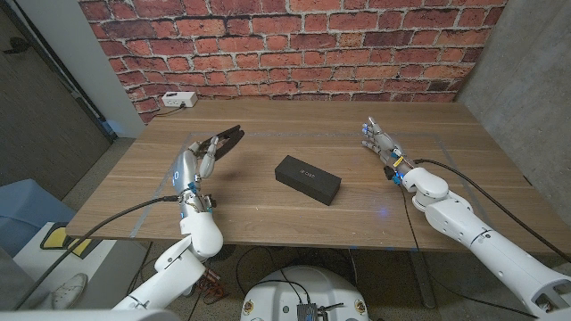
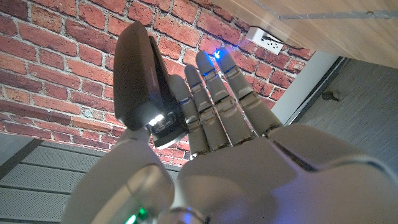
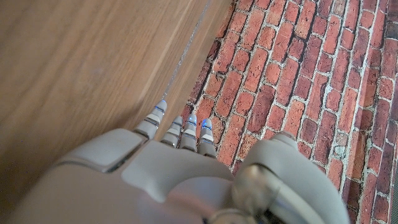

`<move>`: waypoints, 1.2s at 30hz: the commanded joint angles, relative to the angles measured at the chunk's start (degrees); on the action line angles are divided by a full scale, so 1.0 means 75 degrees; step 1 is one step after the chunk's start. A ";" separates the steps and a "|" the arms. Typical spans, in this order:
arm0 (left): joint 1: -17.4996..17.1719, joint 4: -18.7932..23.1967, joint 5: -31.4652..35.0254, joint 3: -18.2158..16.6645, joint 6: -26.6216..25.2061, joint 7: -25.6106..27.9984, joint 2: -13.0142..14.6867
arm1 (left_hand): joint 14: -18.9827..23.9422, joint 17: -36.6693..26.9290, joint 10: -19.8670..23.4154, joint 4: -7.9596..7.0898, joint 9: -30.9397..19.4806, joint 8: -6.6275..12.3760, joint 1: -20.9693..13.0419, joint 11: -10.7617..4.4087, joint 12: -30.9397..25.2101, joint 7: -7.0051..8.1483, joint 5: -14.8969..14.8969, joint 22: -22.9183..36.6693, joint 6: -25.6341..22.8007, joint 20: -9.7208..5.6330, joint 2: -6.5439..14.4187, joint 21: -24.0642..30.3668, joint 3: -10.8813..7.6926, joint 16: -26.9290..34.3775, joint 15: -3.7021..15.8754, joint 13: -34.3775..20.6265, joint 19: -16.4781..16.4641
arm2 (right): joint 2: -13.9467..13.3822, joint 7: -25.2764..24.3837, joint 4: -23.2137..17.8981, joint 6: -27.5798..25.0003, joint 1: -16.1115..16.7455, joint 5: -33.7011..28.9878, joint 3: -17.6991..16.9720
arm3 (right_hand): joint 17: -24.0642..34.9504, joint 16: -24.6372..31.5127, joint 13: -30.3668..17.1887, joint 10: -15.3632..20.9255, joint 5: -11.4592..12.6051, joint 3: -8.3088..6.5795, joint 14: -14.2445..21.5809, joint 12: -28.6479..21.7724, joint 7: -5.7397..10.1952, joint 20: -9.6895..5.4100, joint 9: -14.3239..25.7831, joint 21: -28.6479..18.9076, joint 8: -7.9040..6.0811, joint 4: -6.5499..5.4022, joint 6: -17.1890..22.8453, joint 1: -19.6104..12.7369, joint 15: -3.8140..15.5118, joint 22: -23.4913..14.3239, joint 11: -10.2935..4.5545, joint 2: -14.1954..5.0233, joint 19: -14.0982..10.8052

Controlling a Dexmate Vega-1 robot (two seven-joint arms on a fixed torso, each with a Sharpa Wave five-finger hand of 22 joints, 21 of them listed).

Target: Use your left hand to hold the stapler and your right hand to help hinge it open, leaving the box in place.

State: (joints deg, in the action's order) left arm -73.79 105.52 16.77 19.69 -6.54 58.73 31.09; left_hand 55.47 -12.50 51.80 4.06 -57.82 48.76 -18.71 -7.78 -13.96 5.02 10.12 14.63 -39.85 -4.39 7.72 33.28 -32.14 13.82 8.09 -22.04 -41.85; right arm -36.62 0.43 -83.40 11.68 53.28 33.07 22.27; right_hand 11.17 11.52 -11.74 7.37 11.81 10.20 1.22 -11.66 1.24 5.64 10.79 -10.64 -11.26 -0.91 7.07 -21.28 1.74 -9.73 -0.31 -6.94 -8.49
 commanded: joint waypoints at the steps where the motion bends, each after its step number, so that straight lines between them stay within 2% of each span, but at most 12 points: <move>1: 0.0206 0.0213 -0.0037 0.0319 0.0138 -0.0283 -0.0370 | -0.0045 -0.0023 0.0078 -0.1591 0.0036 0.0025 -0.0346 0.0017 0.0007 0.0279 0.0026 -0.0005 -0.0209 -0.0032 0.0387 0.0042 -0.1616 -0.0028 0.0575 -0.0019 0.0021 | -0.0253 0.0388 0.0062 0.0224 0.0045 0.0115 -0.0141 | 0.0026 0.0039 -0.0012 0.0072 -0.0007 -0.0031 -0.0008 -0.0037 0.0010 0.0014 0.0015 -0.0047 -0.0014 0.0004 0.0023 -0.0012 0.0190 -0.0025 -0.0033 -0.0019 -0.0061; 6: 0.0241 0.0319 -0.0144 0.0366 0.0154 -0.0430 -0.0476 | -0.0064 -0.0019 0.0101 -0.1582 0.0055 0.0032 -0.0338 0.0011 0.0013 0.0294 0.0024 -0.0011 -0.0210 -0.0032 0.0391 0.0057 -0.1625 -0.0037 0.0580 -0.0013 0.0027 | -0.0251 0.0487 0.0180 0.0421 0.0062 0.0163 -0.0213 | 0.0022 0.0035 -0.0013 0.0093 -0.0005 -0.0050 -0.0011 -0.0044 0.0026 0.0013 0.0015 -0.0047 -0.0012 0.0021 0.0018 -0.0040 0.0212 -0.0025 -0.0048 -0.0030 -0.0061; 11: 0.0312 0.0203 -0.0750 0.0284 0.0586 -0.0602 -0.0774 | -0.0085 -0.0017 0.0119 -0.1574 0.0071 0.0042 -0.0327 0.0032 0.0019 0.0297 0.0020 -0.0018 -0.0206 -0.0031 0.0392 0.0075 -0.1632 -0.0045 0.0581 -0.0013 0.0032 | -0.0246 0.0506 0.0234 0.0609 0.0090 0.0139 -0.0262 | 0.0018 0.0033 -0.0014 0.0082 -0.0004 -0.0071 -0.0012 -0.0038 0.0049 0.0010 0.0015 -0.0047 -0.0013 0.0038 0.0020 -0.0072 0.0224 -0.0024 -0.0078 -0.0044 -0.0061; 16: 0.0430 0.0065 -0.1006 0.0311 0.0844 -0.0823 -0.0863 | -0.0084 -0.0018 0.0134 -0.1568 0.0072 0.0065 -0.0317 0.0035 0.0022 0.0283 0.0015 -0.0022 -0.0211 -0.0044 0.0397 0.0111 -0.1637 -0.0042 0.0583 -0.0019 -0.0005 | -0.0264 0.0649 0.0277 0.0833 0.0093 0.0100 -0.0271 | 0.0015 0.0031 -0.0015 0.0086 -0.0003 -0.0088 -0.0014 -0.0038 0.0056 0.0006 0.0015 -0.0047 -0.0013 0.0054 0.0017 -0.0098 0.0229 -0.0024 -0.0090 -0.0052 -0.0062; 22: 0.0545 0.0103 -0.1245 0.0326 0.0853 -0.1035 -0.0985 | -0.0043 -0.0025 0.0215 -0.1549 0.0157 0.0086 -0.0298 0.0050 0.0007 0.0285 0.0007 -0.0030 -0.0284 -0.0140 0.0398 0.0226 -0.1648 -0.0017 0.0590 -0.0035 -0.0185 | -0.0424 0.0730 0.0089 0.1021 0.0124 -0.0123 -0.0261 | 0.0010 0.0028 -0.0015 0.0081 -0.0004 -0.0114 -0.0018 -0.0034 0.0057 0.0007 0.0015 -0.0048 -0.0012 0.0094 0.0008 -0.0160 0.0241 -0.0023 -0.0093 -0.0050 -0.0068; 25: 0.0622 0.0098 -0.1353 0.0359 0.0906 -0.1160 -0.1027 | -0.0043 -0.0023 0.0218 -0.1544 0.0158 0.0098 -0.0293 0.0056 0.0010 0.0283 0.0006 -0.0032 -0.0288 -0.0142 0.0391 0.0237 -0.1651 -0.0018 0.0586 -0.0039 -0.0185 | -0.0391 0.0806 0.0141 0.1147 0.0087 -0.0144 -0.0245 | 0.0002 0.0032 -0.0015 0.0091 -0.0012 -0.0156 0.0004 -0.0035 0.0044 -0.0027 0.0015 -0.0101 -0.0037 0.0174 0.0059 -0.0277 0.0245 -0.0023 -0.0095 -0.0027 -0.0219; 29: 0.0749 0.0082 -0.1417 0.0442 0.0887 -0.1346 -0.1037 | -0.0060 -0.0020 0.0222 -0.1533 0.0165 0.0117 -0.0287 0.0049 0.0019 0.0290 0.0005 -0.0036 -0.0301 -0.0139 0.0389 0.0252 -0.1661 -0.0026 0.0587 -0.0038 -0.0173 | -0.0302 0.0923 0.0257 0.1463 0.0030 -0.0232 -0.0204 | -0.0006 0.0039 -0.0016 0.0190 -0.0016 -0.0232 0.0040 -0.0067 0.0115 -0.0044 0.0015 -0.0091 -0.0103 0.0302 0.0227 -0.0473 0.0305 -0.0023 -0.0154 -0.0015 -0.0232; 31: 0.0842 0.0017 -0.1274 0.0525 0.0948 -0.1411 -0.0954 | -0.0077 -0.0017 0.0220 -0.1528 0.0188 0.0120 -0.0283 0.0065 0.0023 0.0266 0.0004 -0.0038 -0.0320 -0.0141 0.0384 0.0260 -0.1664 -0.0034 0.0583 -0.0042 -0.0166 | -0.0348 0.0883 0.0213 0.1528 0.0020 -0.0383 -0.0189 | -0.0009 0.0048 -0.0017 0.0229 -0.0016 -0.0267 0.0067 -0.0078 0.0136 -0.0051 0.0016 -0.0086 -0.0113 0.0354 0.0258 -0.0556 0.0329 -0.0023 -0.0208 -0.0018 -0.0233; 32: 0.0869 0.0039 -0.1269 0.0546 0.0824 -0.1398 -0.1008 | -0.0085 -0.0016 0.0228 -0.1524 0.0211 0.0117 -0.0279 0.0076 0.0026 0.0272 0.0004 -0.0039 -0.0329 -0.0136 0.0381 0.0263 -0.1667 -0.0037 0.0582 -0.0040 -0.0154 | -0.0407 0.0871 0.0176 0.1539 0.0007 -0.0498 -0.0172 | -0.0012 0.0123 -0.0018 0.0267 -0.0019 -0.0330 0.0290 -0.0084 0.0145 -0.0090 0.0017 -0.0112 -0.0114 0.0459 0.0290 -0.0715 0.0354 -0.0024 -0.0204 -0.0009 -0.0328; 33: 0.0901 0.0015 -0.1270 0.0569 0.0814 -0.1380 -0.1053 | -0.0086 -0.0016 0.0225 -0.1523 0.0217 0.0115 -0.0278 0.0076 0.0028 0.0260 0.0003 -0.0040 -0.0328 -0.0134 0.0379 0.0265 -0.1667 -0.0038 0.0580 -0.0040 -0.0154 | -0.0461 0.0862 0.0138 0.1555 -0.0004 -0.0603 -0.0157 | -0.0014 0.0141 -0.0019 0.0282 -0.0023 -0.0346 0.0353 -0.0086 0.0156 -0.0117 0.0018 -0.0137 -0.0110 0.0492 0.0295 -0.0760 0.0372 -0.0025 -0.0189 0.0001 -0.0409; 36: 0.0991 -0.0007 -0.1357 0.0610 0.0786 -0.1531 -0.1055 | -0.0108 -0.0015 0.0240 -0.1516 0.0252 0.0123 -0.0266 0.0109 0.0033 0.0175 0.0004 -0.0049 -0.0353 -0.0150 0.0368 0.0287 -0.1667 -0.0045 0.0566 -0.0038 -0.0171 | -0.0605 0.0678 -0.0002 0.1581 -0.0008 -0.1020 -0.0116 | -0.0014 0.0167 -0.0021 0.0296 -0.0026 -0.0361 0.0440 -0.0087 0.0152 -0.0117 0.0019 -0.0147 -0.0112 0.0526 0.0317 -0.0805 0.0407 -0.0026 -0.0180 0.0014 -0.0456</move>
State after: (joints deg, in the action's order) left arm -68.64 106.09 7.69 22.93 -0.40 49.84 23.86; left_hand 55.05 -12.51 53.01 4.32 -55.96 49.43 -18.71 -7.18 -13.75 4.94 9.99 14.18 -39.93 -4.48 7.72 34.79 -32.40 13.53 7.88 -22.21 -42.79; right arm -39.35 6.40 -82.06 21.06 53.72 31.13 20.60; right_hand 10.91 12.38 -11.74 9.02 11.81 7.37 3.80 -11.89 2.46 4.82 10.79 -11.48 -11.89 2.58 8.72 -26.69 2.04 -9.73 -1.95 -6.83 -11.37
